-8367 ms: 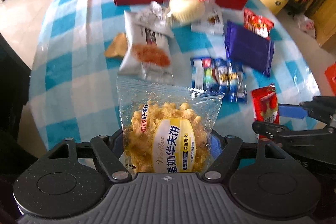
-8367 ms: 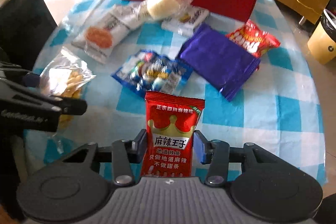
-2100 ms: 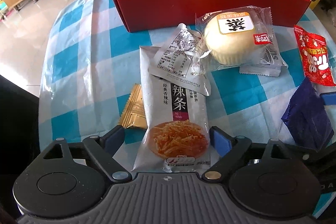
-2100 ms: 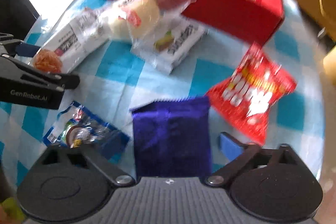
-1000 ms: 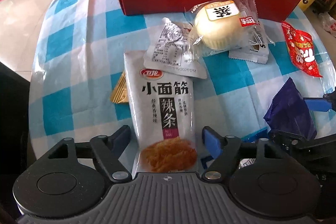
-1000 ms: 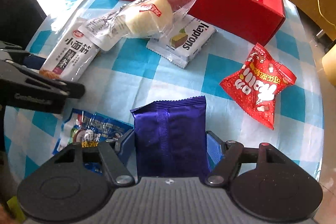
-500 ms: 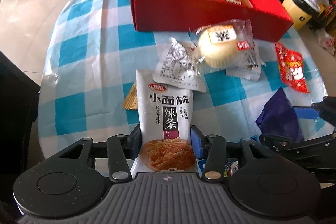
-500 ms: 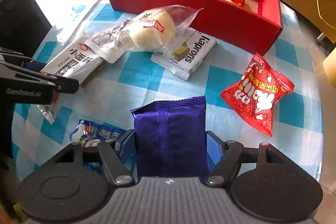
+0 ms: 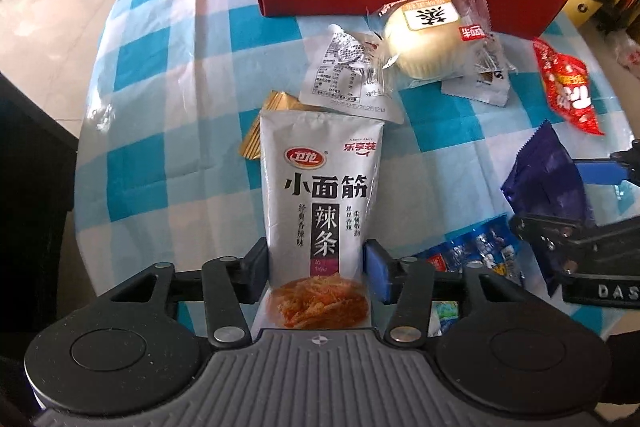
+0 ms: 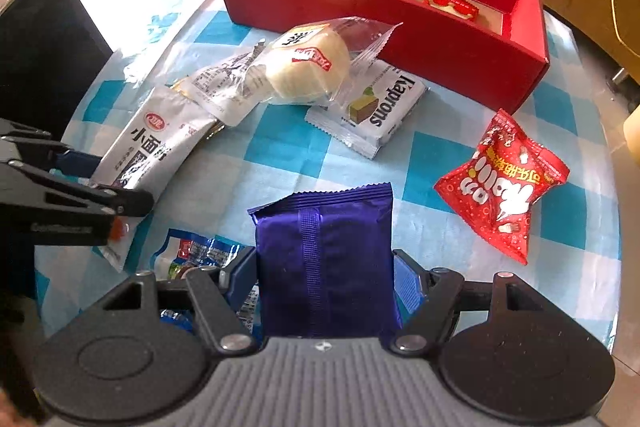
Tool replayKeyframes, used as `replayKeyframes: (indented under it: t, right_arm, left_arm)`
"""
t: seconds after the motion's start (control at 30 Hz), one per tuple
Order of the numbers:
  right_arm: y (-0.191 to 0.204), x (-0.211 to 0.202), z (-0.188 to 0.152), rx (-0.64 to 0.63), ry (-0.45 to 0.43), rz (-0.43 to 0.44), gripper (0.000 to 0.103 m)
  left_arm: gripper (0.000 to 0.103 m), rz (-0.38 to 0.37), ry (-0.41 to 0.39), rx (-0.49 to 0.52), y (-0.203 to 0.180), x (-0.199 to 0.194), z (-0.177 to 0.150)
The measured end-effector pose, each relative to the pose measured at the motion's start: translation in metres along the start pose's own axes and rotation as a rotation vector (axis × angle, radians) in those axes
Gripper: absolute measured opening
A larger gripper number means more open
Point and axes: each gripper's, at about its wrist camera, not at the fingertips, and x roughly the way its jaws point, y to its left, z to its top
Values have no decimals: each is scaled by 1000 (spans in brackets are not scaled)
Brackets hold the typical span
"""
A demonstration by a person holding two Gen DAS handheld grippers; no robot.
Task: Organize snacks
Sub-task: 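Grasp the white spicy-strip bag with the left tool while the right tool grasps the purple biscuit, then lift both held snacks and carry them over the red box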
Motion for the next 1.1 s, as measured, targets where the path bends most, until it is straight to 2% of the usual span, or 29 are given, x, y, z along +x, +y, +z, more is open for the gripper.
replayKeyframes:
  t: [0.1, 0.13, 0.17, 0.23, 0.33, 0.47, 1.1]
  right_arm:
    - [1, 3, 1, -2, 6, 1, 67]
    - [2, 2, 1, -3, 4, 0, 67]
    - [2, 2, 1, -4, 2, 0, 67]
    - [2, 0, 1, -4, -5, 2, 67]
    - [2, -2, 0, -11, -14, -16, 67]
    - [5, -5, 2, -23, -33, -43, 67]
    - [21, -14, 1, -18, -59, -23, 67]
  left_arm:
    - [68, 39, 3, 20, -7, 8, 2]
    - [67, 49, 3, 23, -7, 9, 2]
    - [65, 45, 2, 21, -7, 9, 1]
    - [54, 43, -4, 18, -7, 5, 1]
    - [50, 72, -23, 16, -6, 0, -1]
    - [50, 54, -50, 5, -8, -11, -1]
    - [49, -33, -104, -18, -15, -38, -8]
